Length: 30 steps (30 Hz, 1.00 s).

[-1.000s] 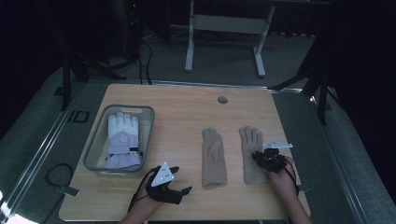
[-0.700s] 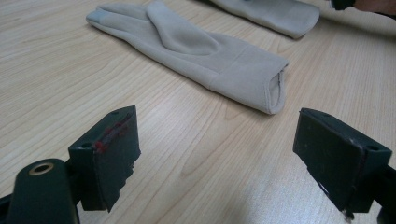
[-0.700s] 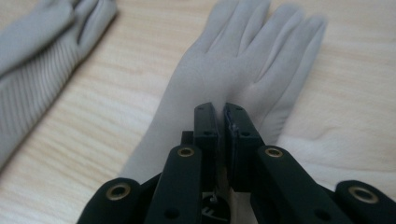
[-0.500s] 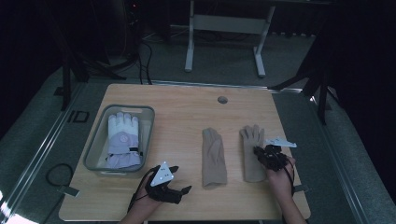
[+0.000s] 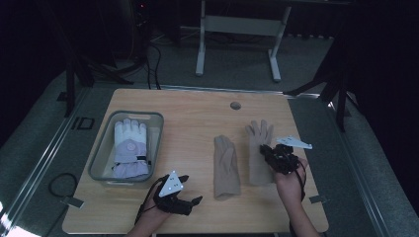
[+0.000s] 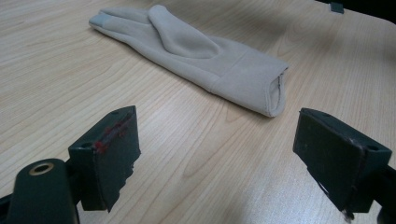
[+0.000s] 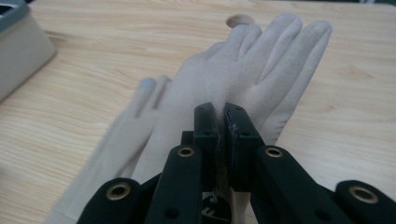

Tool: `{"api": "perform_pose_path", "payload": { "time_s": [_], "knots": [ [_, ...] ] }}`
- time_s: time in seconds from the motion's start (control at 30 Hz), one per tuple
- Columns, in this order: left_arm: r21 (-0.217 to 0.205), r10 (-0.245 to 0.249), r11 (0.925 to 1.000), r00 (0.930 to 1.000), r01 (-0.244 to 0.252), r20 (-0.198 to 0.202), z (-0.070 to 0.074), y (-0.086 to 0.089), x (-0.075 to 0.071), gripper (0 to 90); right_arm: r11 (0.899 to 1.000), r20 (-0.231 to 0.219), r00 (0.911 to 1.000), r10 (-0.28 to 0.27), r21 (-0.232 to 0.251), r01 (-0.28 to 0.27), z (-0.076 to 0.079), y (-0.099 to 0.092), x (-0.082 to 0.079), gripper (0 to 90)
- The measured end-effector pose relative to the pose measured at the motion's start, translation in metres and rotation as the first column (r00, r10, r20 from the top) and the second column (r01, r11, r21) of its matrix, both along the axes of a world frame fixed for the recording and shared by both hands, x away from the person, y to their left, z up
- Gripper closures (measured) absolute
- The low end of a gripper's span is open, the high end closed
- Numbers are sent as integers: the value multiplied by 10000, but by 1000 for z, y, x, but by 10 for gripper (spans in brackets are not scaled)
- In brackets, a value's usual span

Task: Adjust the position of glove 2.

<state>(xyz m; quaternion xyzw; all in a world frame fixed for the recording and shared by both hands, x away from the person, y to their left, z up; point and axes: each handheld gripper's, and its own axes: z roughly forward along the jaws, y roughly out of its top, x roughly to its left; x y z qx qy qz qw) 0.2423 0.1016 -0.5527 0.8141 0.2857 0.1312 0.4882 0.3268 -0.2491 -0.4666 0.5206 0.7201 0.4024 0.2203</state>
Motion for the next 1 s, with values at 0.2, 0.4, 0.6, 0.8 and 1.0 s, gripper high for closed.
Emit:
{"api": "perform_pose_path", "payload": {
  "time_s": [0.2, 0.4, 0.6, 0.8, 1.0],
  "knots": [
    [-12, 20, 10000, 10000, -20, 7, 0, 0, 0, 146, 9989, 5, 9992, 399, 243, -399, 4, 27, 0, 844],
    [5, 23, 10000, 10000, -23, 54, 1, 1, 1, 146, 9966, -103, 9979, 642, 528, -636, -1, 53, -2, 844],
    [13, 1, 10000, 10000, -1, 75, 1, -1, 0, 146, 9952, -368, 9964, 764, 637, -740, -11, 76, -5, 844],
    [3, -21, 10000, 10000, 21, 82, 1, -1, -1, 146, 9961, -597, 9949, 808, 394, -786, -25, 91, -6, 843],
    [-41, -20, 10000, 9999, 21, 107, 2, 0, -1, 146, 9971, -952, 9925, 763, 119, -755, -43, 96, -3, 841]
  ]
}}
